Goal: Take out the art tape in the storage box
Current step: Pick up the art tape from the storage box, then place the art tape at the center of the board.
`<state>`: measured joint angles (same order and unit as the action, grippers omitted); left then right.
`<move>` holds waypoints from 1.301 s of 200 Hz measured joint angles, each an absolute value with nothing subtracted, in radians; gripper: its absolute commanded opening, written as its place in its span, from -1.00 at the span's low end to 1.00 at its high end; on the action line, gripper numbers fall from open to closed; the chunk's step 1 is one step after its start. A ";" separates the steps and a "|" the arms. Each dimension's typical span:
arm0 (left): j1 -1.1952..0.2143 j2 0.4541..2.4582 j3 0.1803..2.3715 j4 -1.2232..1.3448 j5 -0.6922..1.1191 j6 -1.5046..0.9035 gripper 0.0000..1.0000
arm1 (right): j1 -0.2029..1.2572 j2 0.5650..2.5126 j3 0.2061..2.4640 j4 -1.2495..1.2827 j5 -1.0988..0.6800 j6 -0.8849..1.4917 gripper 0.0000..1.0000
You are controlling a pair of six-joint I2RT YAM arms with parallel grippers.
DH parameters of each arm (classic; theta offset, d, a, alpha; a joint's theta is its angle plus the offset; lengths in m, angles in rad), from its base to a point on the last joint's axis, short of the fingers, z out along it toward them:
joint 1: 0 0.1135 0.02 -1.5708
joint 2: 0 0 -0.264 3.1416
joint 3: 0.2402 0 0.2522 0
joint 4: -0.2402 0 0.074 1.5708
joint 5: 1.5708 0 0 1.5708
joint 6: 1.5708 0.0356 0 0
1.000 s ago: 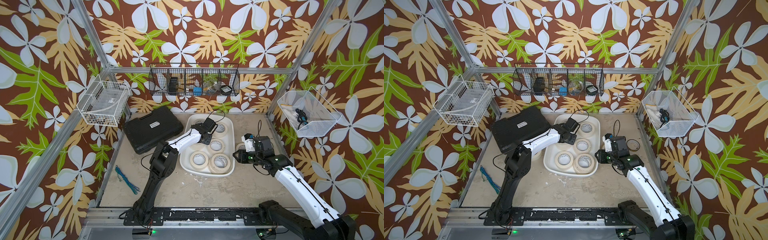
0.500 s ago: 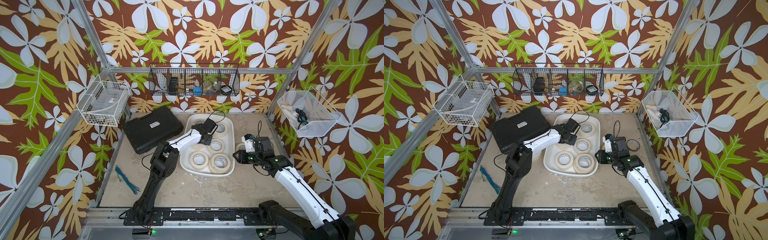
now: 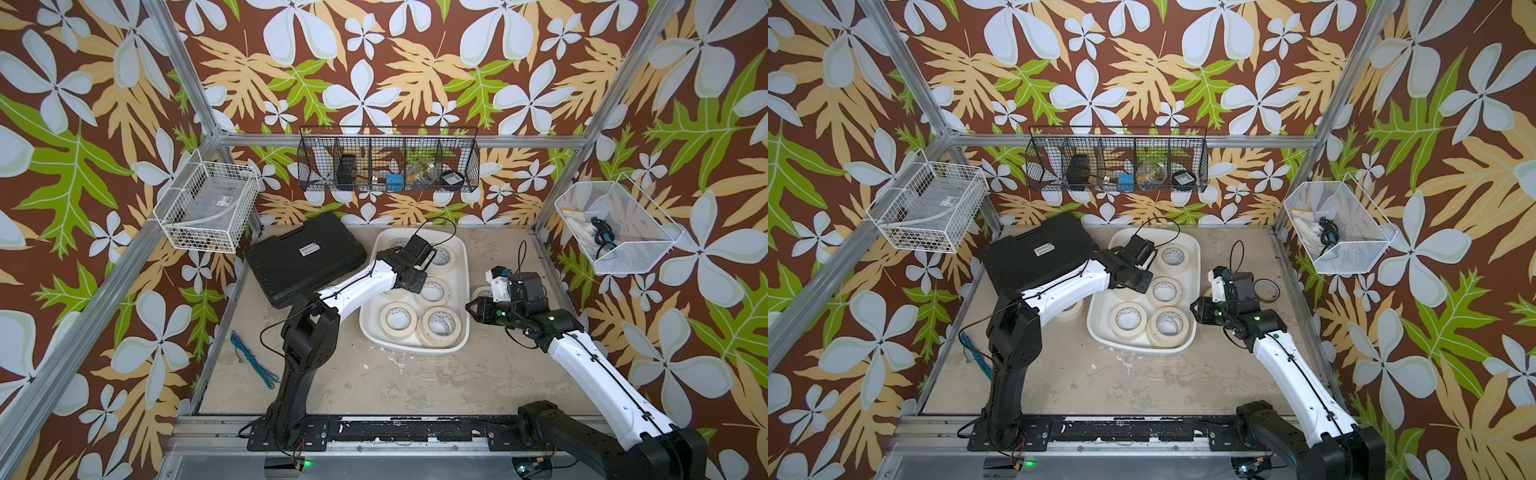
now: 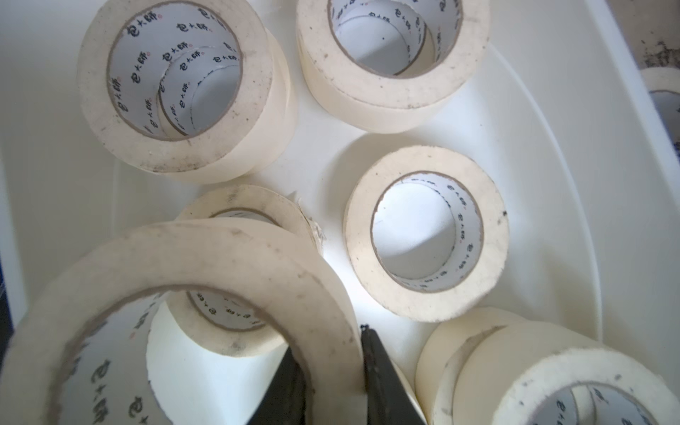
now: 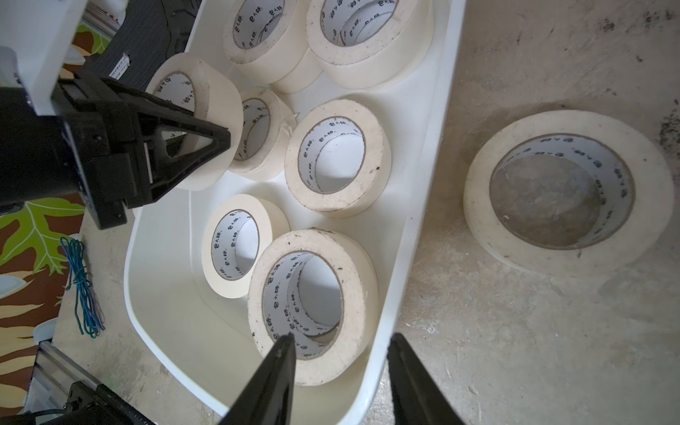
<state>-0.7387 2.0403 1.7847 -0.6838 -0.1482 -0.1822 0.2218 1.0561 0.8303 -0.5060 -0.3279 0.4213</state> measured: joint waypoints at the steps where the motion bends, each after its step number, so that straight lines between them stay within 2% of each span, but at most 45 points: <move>1: -0.739 2.038 1.783 -0.684 -0.148 -0.182 -0.75 | 0.222 1.057 0.830 -0.505 -0.329 0.422 -0.10; 97: -0.738 1.663 1.498 -0.738 -0.236 -0.340 -0.73 | 0.221 1.087 0.830 -0.472 -0.366 0.434 -0.10; 161: -0.634 1.419 1.130 -0.713 -0.252 -0.496 -0.73 | 0.221 1.088 0.832 -0.472 -0.365 0.427 -0.11; 202: -0.584 1.354 0.950 -0.638 -0.230 -0.549 -0.73 | 0.221 1.091 0.830 -0.472 -0.366 0.425 -0.11; 260: -0.528 1.382 0.822 -0.523 -0.199 -0.570 -0.72 | 0.221 1.090 0.825 -0.472 -0.365 0.418 -0.11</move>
